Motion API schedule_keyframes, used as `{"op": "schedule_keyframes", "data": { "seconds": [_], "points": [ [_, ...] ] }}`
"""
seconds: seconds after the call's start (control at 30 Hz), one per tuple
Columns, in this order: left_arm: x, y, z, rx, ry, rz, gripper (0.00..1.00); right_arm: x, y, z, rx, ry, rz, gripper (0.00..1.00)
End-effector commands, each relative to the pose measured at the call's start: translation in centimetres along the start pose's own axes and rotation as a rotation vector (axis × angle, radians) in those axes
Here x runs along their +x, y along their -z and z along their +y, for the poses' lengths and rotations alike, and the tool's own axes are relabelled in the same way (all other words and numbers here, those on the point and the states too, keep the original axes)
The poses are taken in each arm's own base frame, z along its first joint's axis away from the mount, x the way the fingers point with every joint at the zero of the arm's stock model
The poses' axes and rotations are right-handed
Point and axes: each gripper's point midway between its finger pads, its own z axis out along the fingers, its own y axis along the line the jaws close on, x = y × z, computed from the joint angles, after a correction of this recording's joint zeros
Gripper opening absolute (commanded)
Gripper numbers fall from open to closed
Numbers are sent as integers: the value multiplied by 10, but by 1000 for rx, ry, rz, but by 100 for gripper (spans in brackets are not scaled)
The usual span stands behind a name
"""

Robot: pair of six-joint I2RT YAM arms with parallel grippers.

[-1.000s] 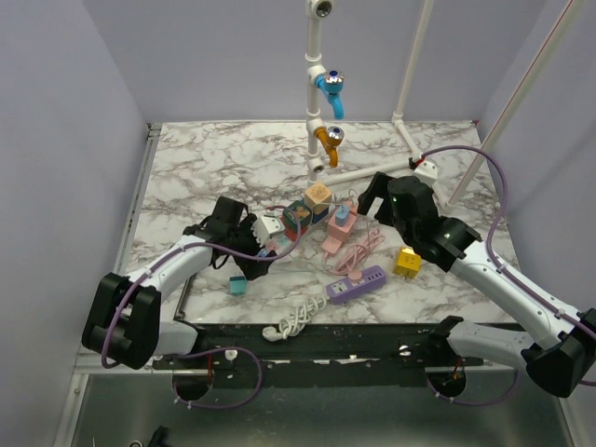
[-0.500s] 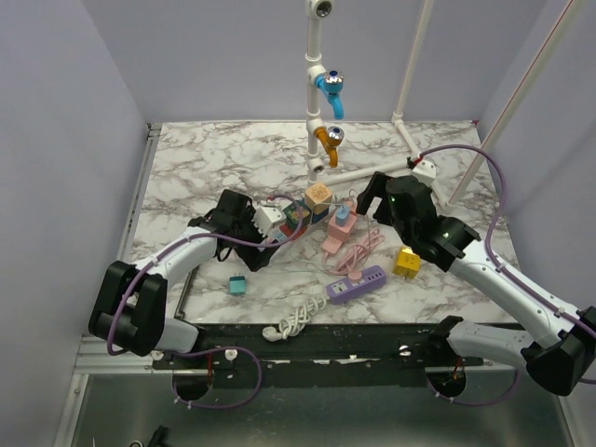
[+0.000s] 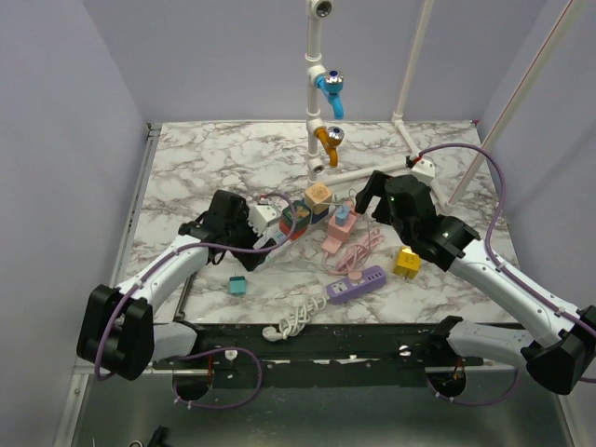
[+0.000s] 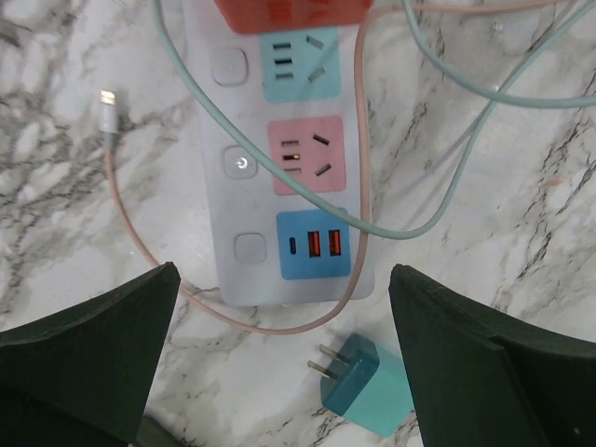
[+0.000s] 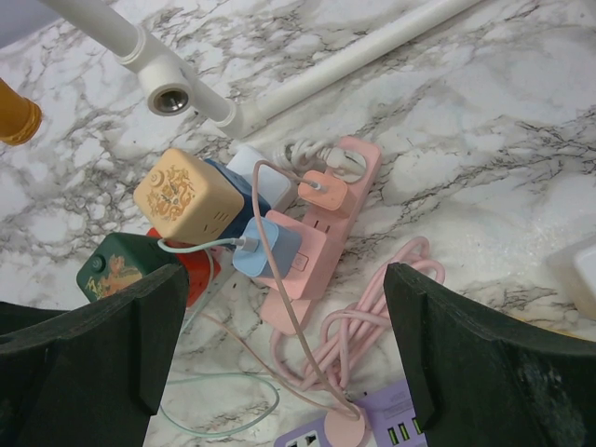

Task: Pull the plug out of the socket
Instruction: Remove the plug from the socket.

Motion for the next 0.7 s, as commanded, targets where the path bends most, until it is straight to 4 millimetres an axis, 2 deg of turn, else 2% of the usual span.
{"op": "schedule_keyframes", "data": {
  "seconds": [0.0, 0.53, 0.67],
  "points": [
    [25, -13, -5, 9, 24, 113, 98, -10, 5, 4, -9, -6, -31, 94],
    [36, -40, -8, -4, 51, 272, 99, -7, 8, 2, -26, -17, -41, 93],
    [41, -42, -11, 0, 46, 265, 98, -8, 8, 3, -29, -19, -47, 89]
  ]
}}
